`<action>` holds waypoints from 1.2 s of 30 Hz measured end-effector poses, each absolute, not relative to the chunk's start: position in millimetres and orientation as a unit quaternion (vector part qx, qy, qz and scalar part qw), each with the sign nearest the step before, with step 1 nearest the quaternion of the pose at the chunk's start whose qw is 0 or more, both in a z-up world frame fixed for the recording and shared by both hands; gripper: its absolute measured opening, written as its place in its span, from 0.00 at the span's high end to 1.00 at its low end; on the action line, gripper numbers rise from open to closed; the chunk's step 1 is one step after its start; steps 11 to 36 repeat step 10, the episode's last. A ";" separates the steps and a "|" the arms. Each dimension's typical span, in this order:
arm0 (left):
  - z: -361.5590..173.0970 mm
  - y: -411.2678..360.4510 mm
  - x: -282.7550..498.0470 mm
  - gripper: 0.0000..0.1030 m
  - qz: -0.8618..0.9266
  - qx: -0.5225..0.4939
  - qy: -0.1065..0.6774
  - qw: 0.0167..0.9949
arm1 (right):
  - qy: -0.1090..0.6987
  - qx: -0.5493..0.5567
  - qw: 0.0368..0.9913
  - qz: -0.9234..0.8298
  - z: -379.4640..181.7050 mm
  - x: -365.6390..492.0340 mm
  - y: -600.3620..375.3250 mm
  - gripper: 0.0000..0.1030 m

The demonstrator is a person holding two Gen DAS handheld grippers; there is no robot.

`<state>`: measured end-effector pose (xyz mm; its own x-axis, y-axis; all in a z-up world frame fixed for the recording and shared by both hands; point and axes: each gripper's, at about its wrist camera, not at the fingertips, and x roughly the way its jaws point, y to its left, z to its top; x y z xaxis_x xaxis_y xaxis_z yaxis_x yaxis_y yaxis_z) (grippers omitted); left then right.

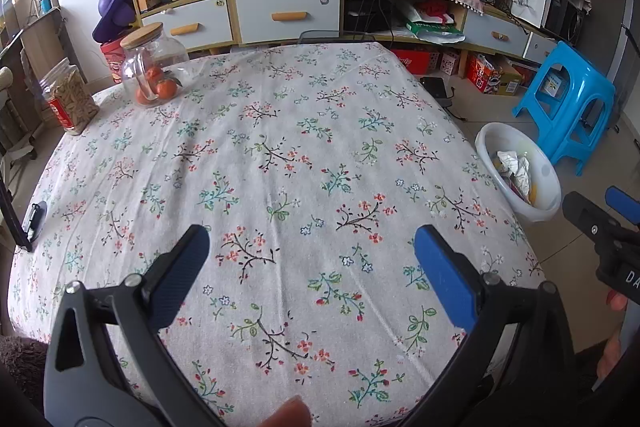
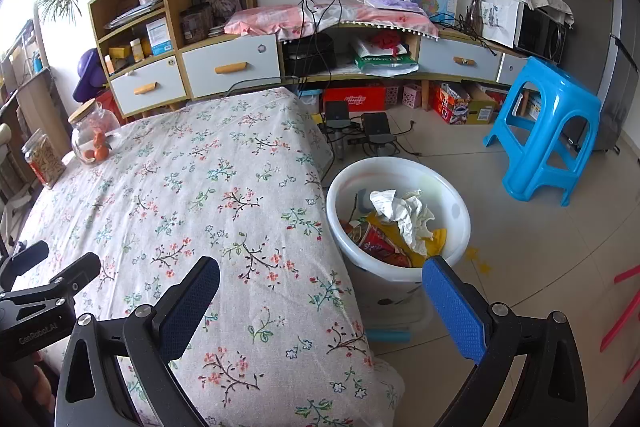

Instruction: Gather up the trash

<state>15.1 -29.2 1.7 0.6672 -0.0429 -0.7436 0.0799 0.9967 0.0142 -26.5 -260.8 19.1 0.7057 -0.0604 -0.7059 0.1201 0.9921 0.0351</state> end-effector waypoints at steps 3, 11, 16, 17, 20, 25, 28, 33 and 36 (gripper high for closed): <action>2.2 -29.4 15.0 0.01 -0.034 0.023 0.406 0.913 | 0.380 0.038 0.923 -0.049 18.6 -26.0 -259.5 0.01; 0.2 -30.1 16.7 0.01 -0.038 0.023 0.415 0.909 | 0.389 0.036 0.919 -0.047 12.3 -19.2 -254.9 0.01; 0.2 -30.1 16.7 0.01 -0.038 0.023 0.415 0.909 | 0.389 0.036 0.919 -0.047 12.3 -19.2 -254.9 0.01; 0.2 -30.1 16.7 0.01 -0.038 0.023 0.415 0.909 | 0.389 0.036 0.919 -0.047 12.3 -19.2 -254.9 0.01; 0.2 -30.1 16.7 0.01 -0.038 0.023 0.415 0.909 | 0.389 0.036 0.919 -0.047 12.3 -19.2 -254.9 0.01; 0.2 -30.1 16.7 0.01 -0.038 0.023 0.415 0.909 | 0.389 0.036 0.919 -0.047 12.3 -19.2 -254.9 0.01; 0.2 -30.1 16.7 0.01 -0.038 0.023 0.415 0.909 | 0.389 0.036 0.919 -0.047 12.3 -19.2 -254.9 0.01; 0.2 -30.1 16.7 0.01 -0.038 0.023 0.415 0.909 | 0.389 0.036 0.919 -0.047 12.3 -19.2 -254.9 0.01; 0.2 -30.1 16.7 0.01 -0.038 0.023 0.415 0.909 | 0.389 0.036 0.919 -0.047 12.3 -19.2 -254.9 0.01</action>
